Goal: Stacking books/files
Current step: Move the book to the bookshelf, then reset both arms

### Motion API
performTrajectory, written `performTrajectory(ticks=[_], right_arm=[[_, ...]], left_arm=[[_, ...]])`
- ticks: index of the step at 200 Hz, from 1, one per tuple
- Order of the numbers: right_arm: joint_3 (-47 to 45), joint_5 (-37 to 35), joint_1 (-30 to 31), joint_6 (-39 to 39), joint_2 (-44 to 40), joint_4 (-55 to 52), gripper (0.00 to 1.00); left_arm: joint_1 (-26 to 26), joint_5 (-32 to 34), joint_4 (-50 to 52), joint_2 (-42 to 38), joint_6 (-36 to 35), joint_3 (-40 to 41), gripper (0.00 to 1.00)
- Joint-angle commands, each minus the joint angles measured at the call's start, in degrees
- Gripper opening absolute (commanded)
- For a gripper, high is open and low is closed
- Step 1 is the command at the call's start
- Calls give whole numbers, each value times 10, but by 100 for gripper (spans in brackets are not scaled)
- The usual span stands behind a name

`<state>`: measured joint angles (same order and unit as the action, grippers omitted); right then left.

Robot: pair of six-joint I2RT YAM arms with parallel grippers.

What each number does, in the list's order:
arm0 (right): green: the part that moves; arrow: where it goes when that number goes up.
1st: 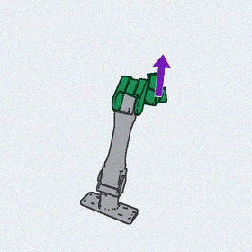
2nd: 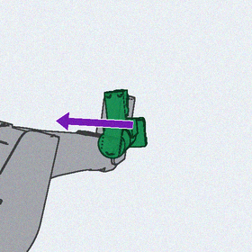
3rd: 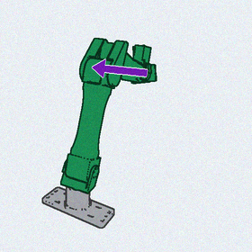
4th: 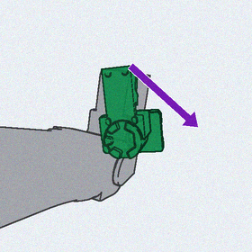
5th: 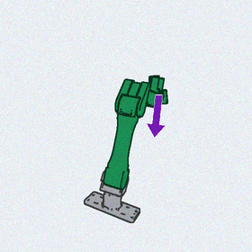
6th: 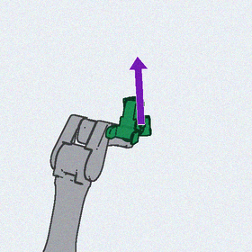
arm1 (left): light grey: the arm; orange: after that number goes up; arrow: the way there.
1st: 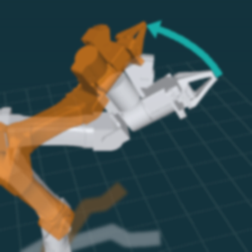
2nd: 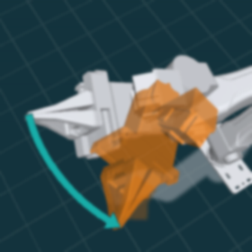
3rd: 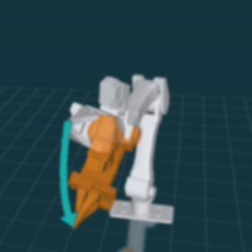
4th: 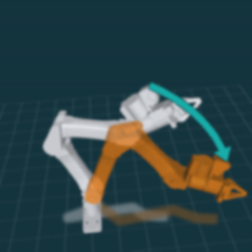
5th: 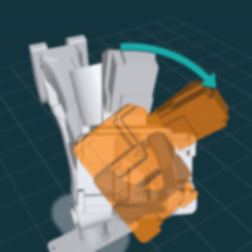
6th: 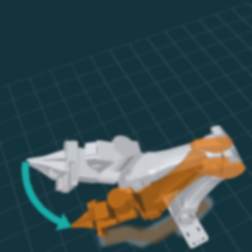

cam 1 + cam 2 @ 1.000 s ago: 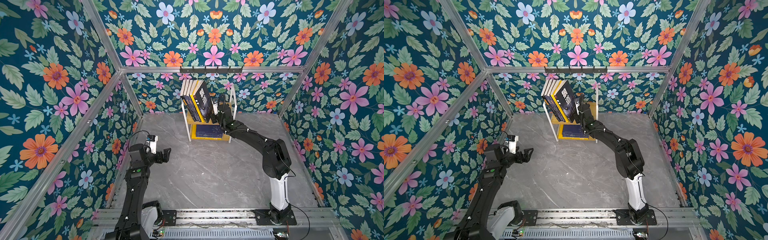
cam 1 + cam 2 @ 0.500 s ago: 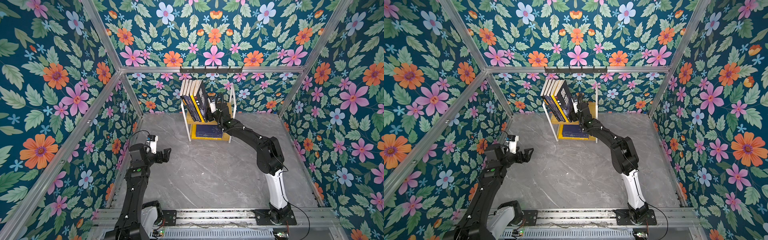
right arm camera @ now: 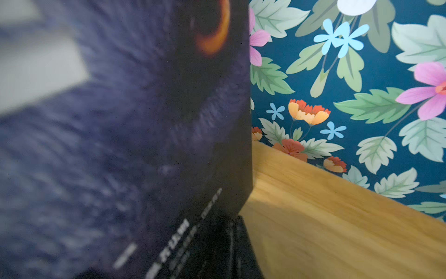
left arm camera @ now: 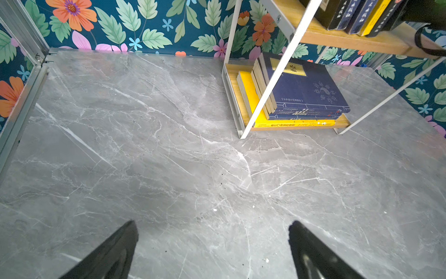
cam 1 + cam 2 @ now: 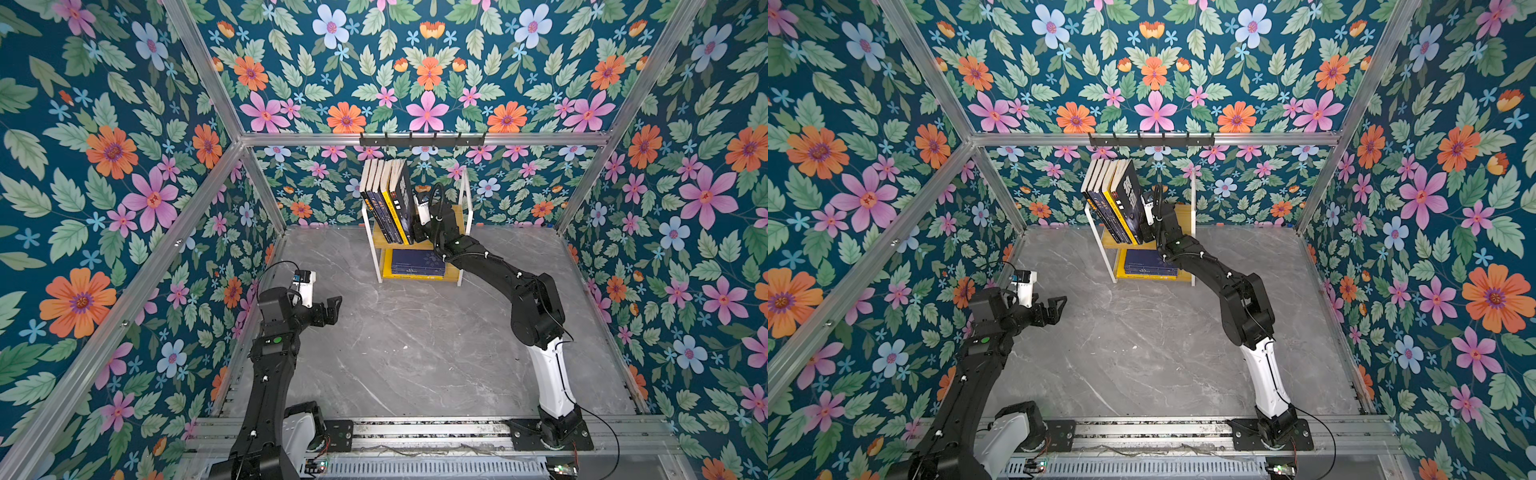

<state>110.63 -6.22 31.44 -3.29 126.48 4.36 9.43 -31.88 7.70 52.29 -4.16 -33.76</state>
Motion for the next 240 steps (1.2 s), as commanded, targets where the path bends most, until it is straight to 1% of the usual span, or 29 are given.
performTrajectory(ticks=[1, 59, 112, 137, 169, 172, 186, 199, 216, 240], right_arm=[[-1, 10, 4, -4, -16, -38, 2], [-52, -1, 4, -25, -91, -49, 4], [-108, 3, 6, -7, -176, -51, 5], [-146, 9, 12, -1, -234, -57, 9], [-204, 24, 19, 10, -309, -73, 20], [-210, 27, 20, 13, -333, -76, 22], [-239, 42, 24, 13, -375, -90, 28], [-270, 39, 28, 15, -415, -97, 35], [-319, 33, 29, 30, -477, -97, 46], [-391, 40, 29, 26, -557, -108, 68]], left_arm=[[-1, -1, -5, -2, 3, -3, 100], [-1, 3, -8, -6, 9, -4, 100], [0, 4, -6, -9, 9, -6, 100], [0, 10, -1, -6, 9, -14, 100], [1, 3, -4, -9, 6, -10, 100], [1, 3, -3, -8, 5, -10, 100], [0, 6, -4, -8, -3, -12, 100], [1, 13, -6, -10, -11, -14, 100], [0, 16, 6, -8, -17, -23, 100], [0, 6, 32, 0, -20, -48, 100]])
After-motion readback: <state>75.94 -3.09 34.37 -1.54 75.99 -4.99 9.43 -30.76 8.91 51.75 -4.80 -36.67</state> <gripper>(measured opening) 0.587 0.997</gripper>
